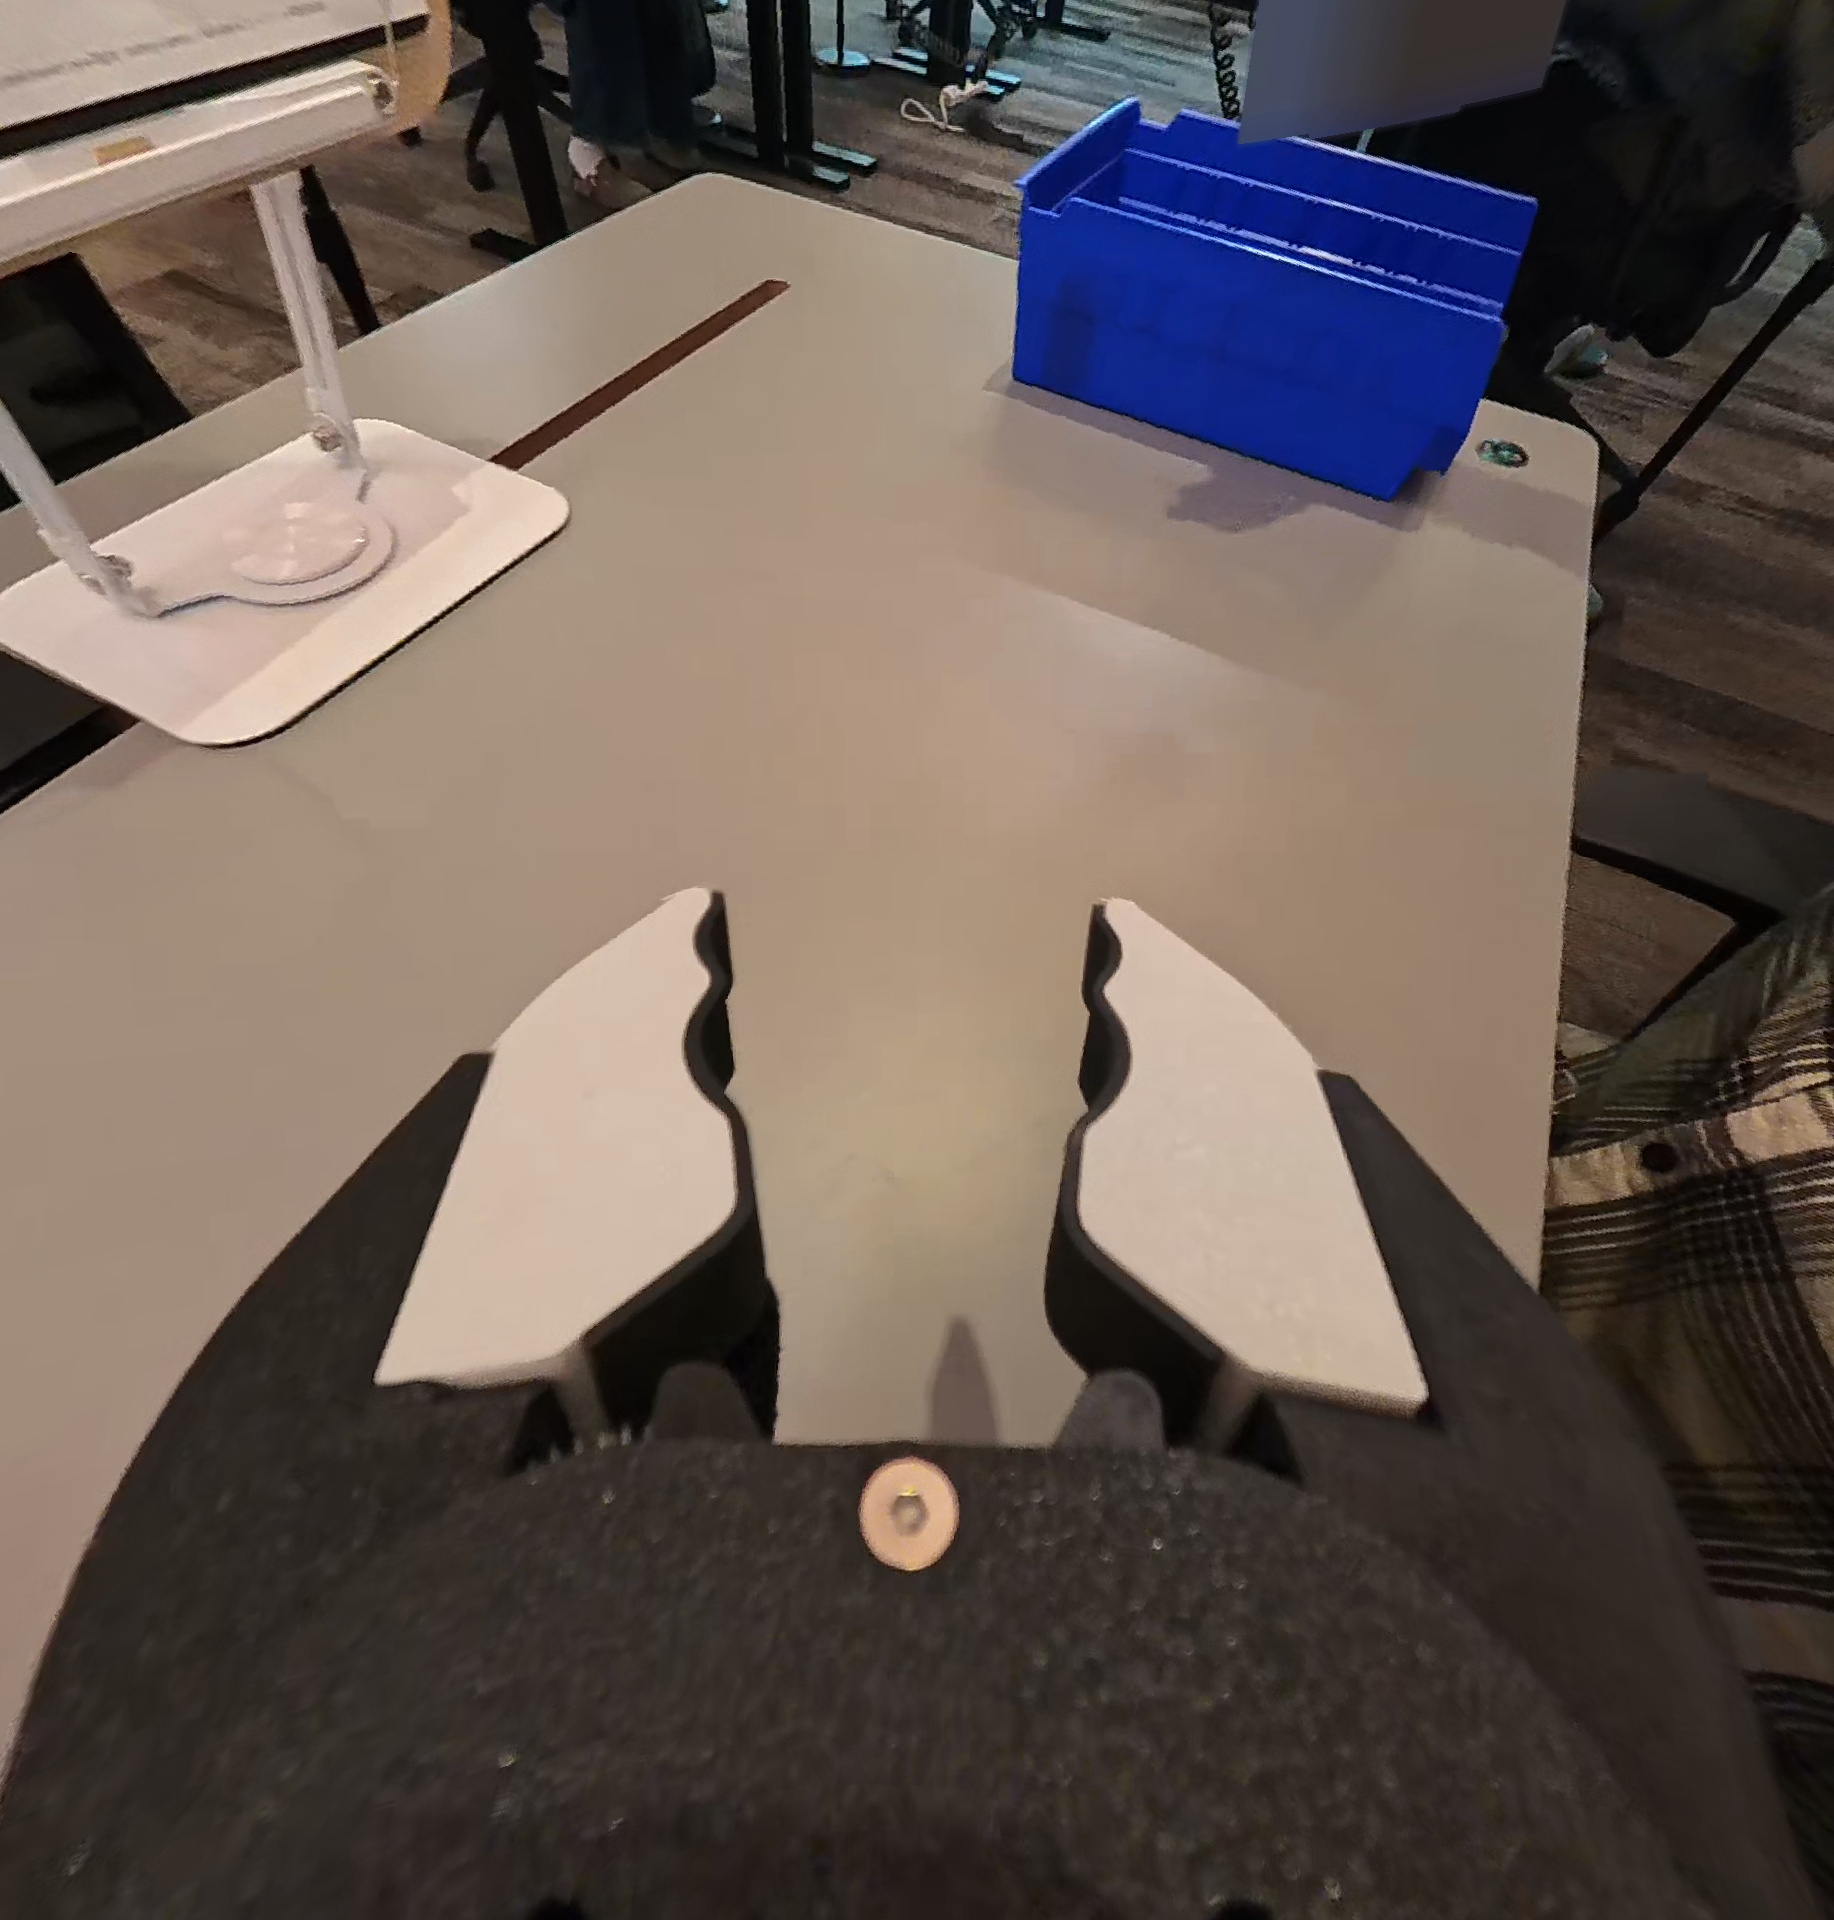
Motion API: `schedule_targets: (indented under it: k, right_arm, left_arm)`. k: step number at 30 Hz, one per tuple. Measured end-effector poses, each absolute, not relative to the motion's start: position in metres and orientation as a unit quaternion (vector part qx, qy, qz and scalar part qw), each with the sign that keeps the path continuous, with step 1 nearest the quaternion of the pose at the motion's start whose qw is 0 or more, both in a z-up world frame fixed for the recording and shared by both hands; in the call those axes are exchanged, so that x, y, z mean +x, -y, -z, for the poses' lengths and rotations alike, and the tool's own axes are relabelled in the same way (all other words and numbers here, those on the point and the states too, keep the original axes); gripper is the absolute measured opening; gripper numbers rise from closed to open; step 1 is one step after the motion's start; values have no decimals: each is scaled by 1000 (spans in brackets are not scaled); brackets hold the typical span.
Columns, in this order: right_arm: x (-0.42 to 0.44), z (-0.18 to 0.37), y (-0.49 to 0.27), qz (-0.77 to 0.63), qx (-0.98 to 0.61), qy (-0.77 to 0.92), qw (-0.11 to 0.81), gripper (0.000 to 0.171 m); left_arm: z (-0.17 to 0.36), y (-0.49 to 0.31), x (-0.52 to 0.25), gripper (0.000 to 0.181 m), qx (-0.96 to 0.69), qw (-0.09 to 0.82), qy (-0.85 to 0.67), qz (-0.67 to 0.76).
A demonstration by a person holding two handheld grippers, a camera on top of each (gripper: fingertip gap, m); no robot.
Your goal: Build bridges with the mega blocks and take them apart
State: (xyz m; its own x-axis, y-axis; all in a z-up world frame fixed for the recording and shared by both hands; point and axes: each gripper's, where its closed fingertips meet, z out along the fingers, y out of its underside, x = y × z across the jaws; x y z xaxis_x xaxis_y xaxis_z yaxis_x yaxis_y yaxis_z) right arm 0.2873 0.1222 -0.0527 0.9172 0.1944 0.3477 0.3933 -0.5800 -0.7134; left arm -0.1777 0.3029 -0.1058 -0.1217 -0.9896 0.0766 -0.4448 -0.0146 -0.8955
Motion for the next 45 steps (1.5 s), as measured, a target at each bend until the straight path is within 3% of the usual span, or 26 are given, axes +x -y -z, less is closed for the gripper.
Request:
schedule_targets:
  k: [5,12,25,34,45]
  right_arm:
    - [268,32,-110,170,-861,83,472,146]
    - [235,10,-76,203,-807,-57,551,132]
    - [186,52,-41,269,-759,-164,570,134]
    - [167,70,-46,231,-761,-164,584,129]
    - [157,74,-54,220,-767,-127,590,119]
  left_arm:
    - [104,-318,-187,65,-589,350,-598,415]
    - [98,-347,-205,66,-614,407,-549,394]
    - [71,-414,-291,69,-685,517,-421,293]
    - [69,-449,-367,67,-723,525,-384,233]
    - [92,-488,-434,60,-765,445,-415,209]
